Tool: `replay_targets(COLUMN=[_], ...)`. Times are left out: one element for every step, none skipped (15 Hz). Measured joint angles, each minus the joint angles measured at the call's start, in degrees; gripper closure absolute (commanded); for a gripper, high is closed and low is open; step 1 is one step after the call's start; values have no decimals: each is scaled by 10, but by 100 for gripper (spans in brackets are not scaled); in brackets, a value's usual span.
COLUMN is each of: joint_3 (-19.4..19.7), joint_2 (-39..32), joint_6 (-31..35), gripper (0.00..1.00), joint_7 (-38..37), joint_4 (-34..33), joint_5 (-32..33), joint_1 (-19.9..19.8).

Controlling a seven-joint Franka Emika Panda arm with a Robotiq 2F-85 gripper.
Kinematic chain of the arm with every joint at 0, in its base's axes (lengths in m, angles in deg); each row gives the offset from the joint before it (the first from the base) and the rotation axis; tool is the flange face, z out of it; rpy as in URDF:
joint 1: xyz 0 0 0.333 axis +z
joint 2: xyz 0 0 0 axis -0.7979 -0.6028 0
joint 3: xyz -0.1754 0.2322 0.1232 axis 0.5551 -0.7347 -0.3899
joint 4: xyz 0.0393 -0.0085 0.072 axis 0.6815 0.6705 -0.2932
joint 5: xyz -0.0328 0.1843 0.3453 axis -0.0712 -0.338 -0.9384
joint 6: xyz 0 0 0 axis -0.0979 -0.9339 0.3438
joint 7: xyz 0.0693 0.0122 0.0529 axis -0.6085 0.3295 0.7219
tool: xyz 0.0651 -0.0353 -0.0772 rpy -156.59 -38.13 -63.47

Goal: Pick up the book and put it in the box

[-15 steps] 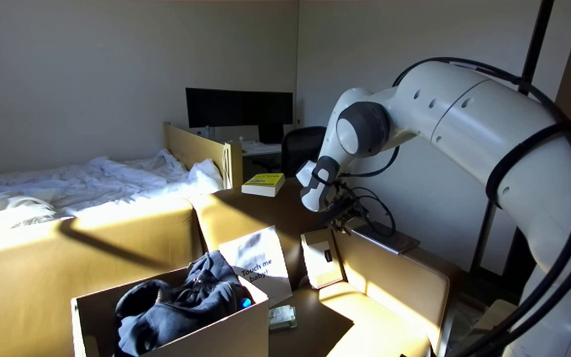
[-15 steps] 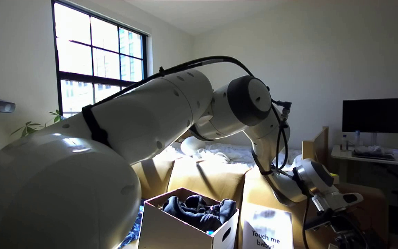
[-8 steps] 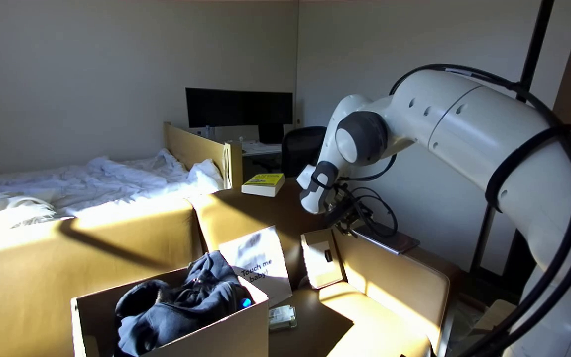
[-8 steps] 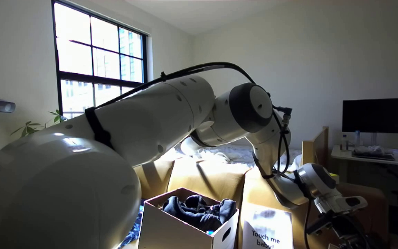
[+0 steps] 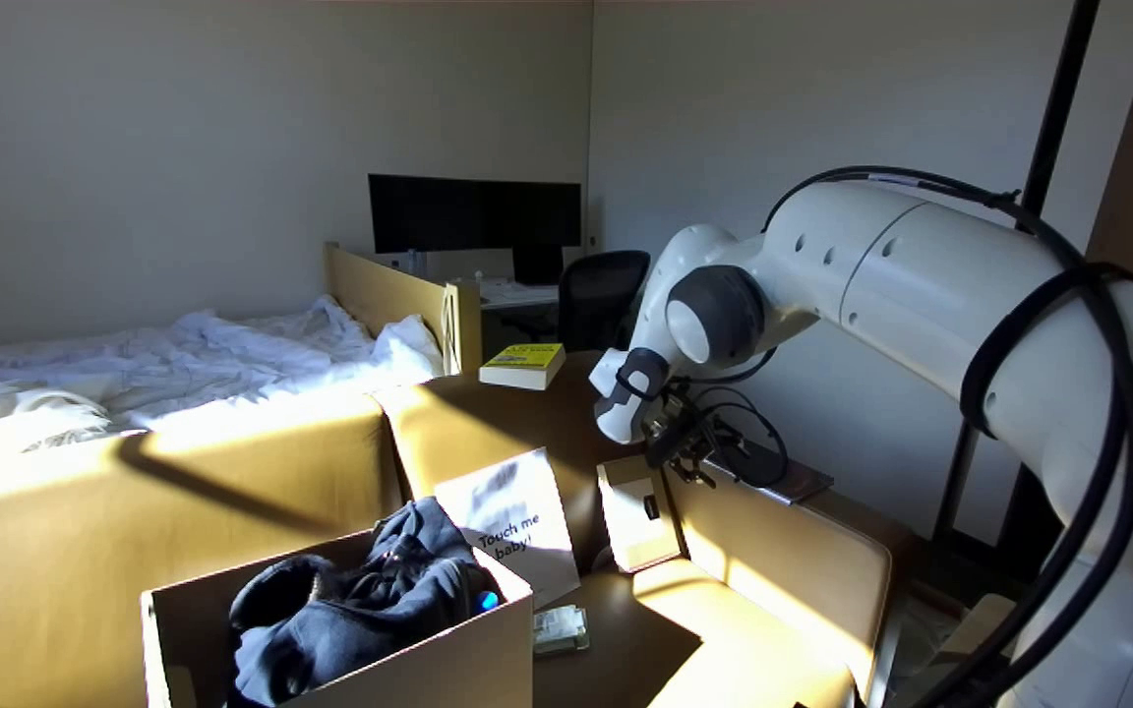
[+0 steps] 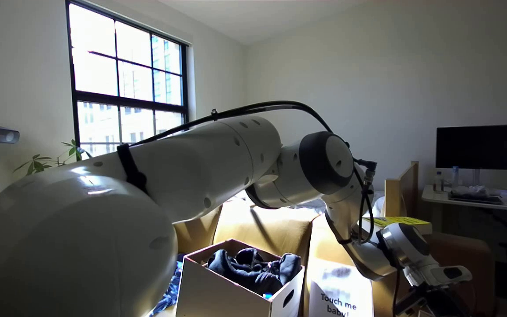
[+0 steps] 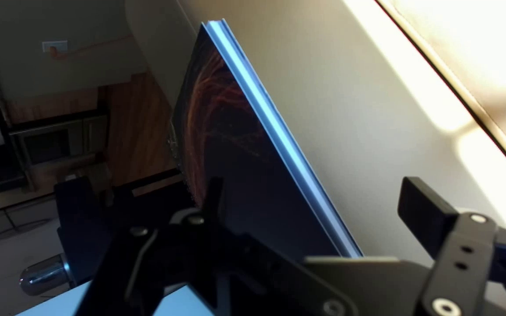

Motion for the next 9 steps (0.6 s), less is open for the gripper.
replay_targets(joint_3=[1,4,6,10,13,17,20,24,26], joint_2=[-8,-15,-23,-30,-37,-44,-51,-58,-65], joint_6=[-6,-12,-21,-30,-38,-47,-57,-69,-81], gripper=[0,0,0,0,0,0,0,0,0], joint_7=[3,6,10,13,16,19,22,30,39], joint_4=[-11,-23,-35,-48,-61,-74,-86,-99,-111], joint_5=[0,0,0,0,0,0,1,1,1], joint_1=[-2,-3,-4,-5,-6,-7,-8,-8,-10])
